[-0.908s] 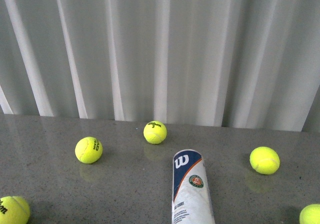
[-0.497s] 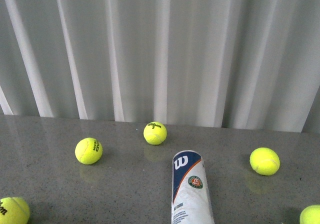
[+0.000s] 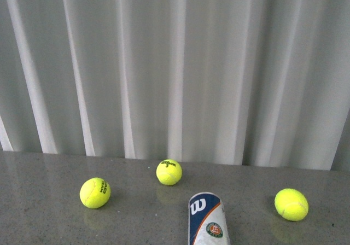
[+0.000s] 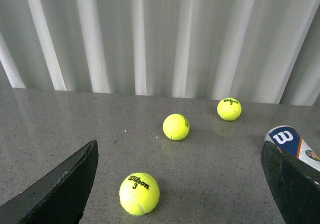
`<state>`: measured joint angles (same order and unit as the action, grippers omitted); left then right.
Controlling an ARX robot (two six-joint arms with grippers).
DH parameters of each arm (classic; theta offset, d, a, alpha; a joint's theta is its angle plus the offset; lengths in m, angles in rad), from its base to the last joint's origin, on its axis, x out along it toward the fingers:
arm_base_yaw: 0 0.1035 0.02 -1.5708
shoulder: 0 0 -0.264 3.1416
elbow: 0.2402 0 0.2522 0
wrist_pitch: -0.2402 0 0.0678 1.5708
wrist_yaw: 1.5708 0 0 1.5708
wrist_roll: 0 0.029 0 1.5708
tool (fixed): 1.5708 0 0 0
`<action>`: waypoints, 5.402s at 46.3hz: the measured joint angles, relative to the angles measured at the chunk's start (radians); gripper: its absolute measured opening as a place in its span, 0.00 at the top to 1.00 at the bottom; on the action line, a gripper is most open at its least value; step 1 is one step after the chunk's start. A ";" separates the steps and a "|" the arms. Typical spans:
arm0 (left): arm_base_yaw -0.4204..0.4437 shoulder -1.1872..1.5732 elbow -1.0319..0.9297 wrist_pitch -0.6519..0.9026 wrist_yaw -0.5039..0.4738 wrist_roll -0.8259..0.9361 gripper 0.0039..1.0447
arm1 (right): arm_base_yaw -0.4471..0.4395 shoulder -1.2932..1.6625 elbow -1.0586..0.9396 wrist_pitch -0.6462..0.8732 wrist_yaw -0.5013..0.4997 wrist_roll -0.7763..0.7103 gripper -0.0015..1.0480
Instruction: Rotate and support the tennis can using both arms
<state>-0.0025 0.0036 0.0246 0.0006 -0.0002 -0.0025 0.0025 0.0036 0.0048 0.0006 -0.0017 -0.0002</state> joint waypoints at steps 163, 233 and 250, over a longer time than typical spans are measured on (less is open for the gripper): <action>0.000 0.000 0.000 0.000 0.000 0.000 0.06 | 0.379 2.121 1.017 0.142 -0.155 -1.446 0.70; 0.000 -0.002 0.000 0.000 0.000 0.000 0.06 | 0.249 1.233 0.525 0.505 0.231 0.182 0.13; 0.000 -0.002 0.000 0.000 0.000 0.000 0.06 | 0.140 1.033 0.211 0.807 0.139 0.007 0.77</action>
<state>-0.0025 0.0013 0.0246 0.0006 -0.0002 -0.0025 0.1425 1.0370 0.2161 0.8078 0.1371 0.0071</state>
